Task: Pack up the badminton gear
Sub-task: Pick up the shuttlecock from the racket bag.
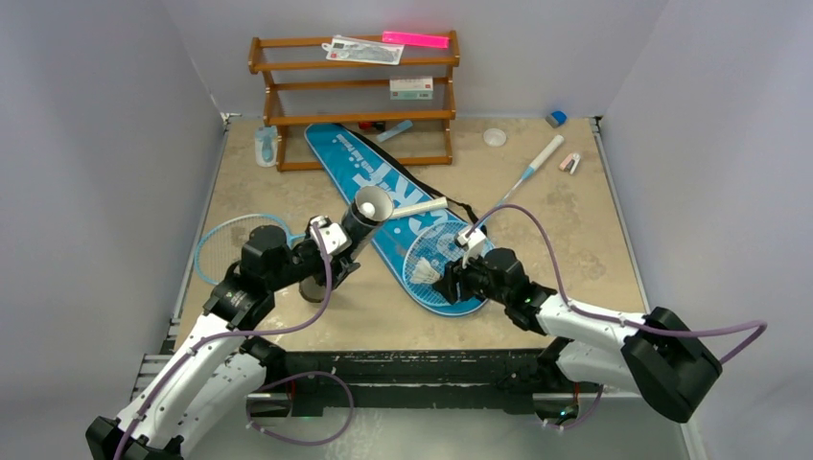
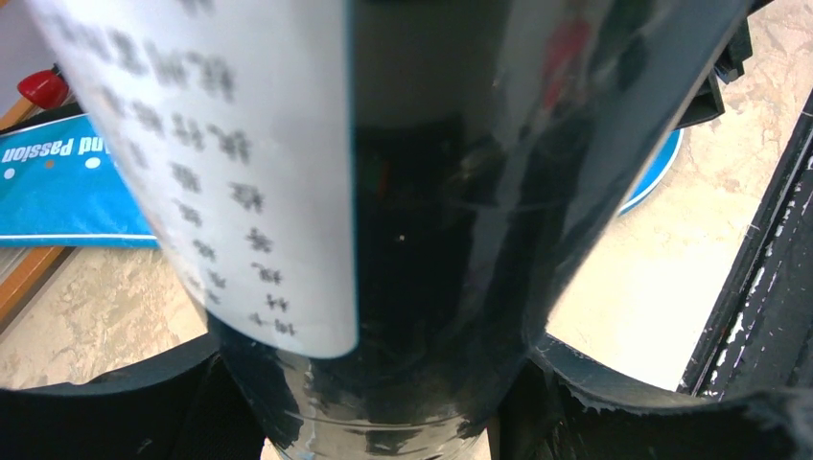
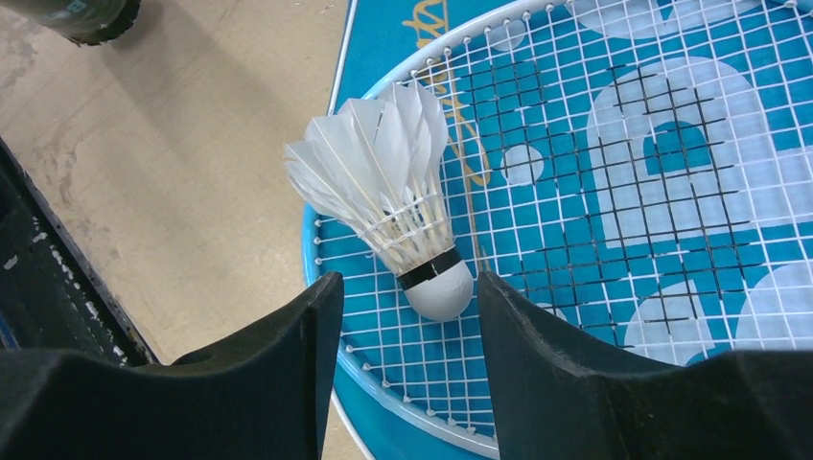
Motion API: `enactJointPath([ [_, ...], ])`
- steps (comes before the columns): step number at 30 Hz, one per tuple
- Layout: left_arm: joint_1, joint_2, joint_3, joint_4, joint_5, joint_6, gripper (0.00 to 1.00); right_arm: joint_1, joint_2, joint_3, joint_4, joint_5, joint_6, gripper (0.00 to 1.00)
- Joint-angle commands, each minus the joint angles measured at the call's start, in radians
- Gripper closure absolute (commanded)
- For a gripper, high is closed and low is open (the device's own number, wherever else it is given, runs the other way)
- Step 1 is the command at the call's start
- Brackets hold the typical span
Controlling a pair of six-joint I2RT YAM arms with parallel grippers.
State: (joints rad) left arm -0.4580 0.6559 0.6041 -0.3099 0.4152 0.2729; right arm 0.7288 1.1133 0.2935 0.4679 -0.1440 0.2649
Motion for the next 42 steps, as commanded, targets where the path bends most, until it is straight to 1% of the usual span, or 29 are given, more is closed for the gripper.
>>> enactJointPath([
  [1, 0.009, -0.013, 0.043, 0.048, -0.002, 0.009, 0.65, 0.011, 0.011, 0.000, 0.069, 0.016, -0.021, 0.44],
  [5, 0.011, -0.007, 0.045, 0.048, -0.004, 0.011, 0.65, 0.016, 0.037, 0.010, 0.069, 0.014, -0.026, 0.45],
  [13, 0.015, -0.012, 0.042, 0.047, -0.012, 0.009, 0.65, 0.021, 0.059, 0.017, 0.072, 0.008, -0.023, 0.53],
  [18, 0.015, -0.016, 0.042, 0.046, -0.016, 0.007, 0.65, 0.023, 0.080, 0.029, 0.067, 0.003, -0.018, 0.54],
  [21, 0.015, -0.016, 0.042, 0.045, -0.016, 0.006, 0.65, 0.026, 0.111, 0.045, 0.060, 0.004, -0.024, 0.57],
  [28, 0.015, -0.012, 0.040, 0.048, -0.001, 0.000, 0.65, 0.040, 0.125, 0.052, 0.057, 0.029, -0.036, 0.56],
  [33, 0.015, -0.012, 0.040, 0.046, 0.000, 0.001, 0.65, 0.041, 0.131, 0.059, 0.052, 0.025, -0.040, 0.65],
  [38, 0.015, -0.010, 0.039, 0.046, -0.001, 0.003, 0.65, 0.043, 0.077, 0.052, 0.026, 0.013, -0.017, 0.70],
  [40, 0.015, -0.005, 0.037, 0.044, 0.008, 0.011, 0.62, 0.044, 0.045, 0.056, -0.008, 0.000, 0.006, 0.72],
  [42, 0.015, -0.001, 0.037, 0.039, 0.023, 0.022, 0.60, 0.044, 0.013, 0.086, -0.090, -0.018, 0.031, 0.73],
])
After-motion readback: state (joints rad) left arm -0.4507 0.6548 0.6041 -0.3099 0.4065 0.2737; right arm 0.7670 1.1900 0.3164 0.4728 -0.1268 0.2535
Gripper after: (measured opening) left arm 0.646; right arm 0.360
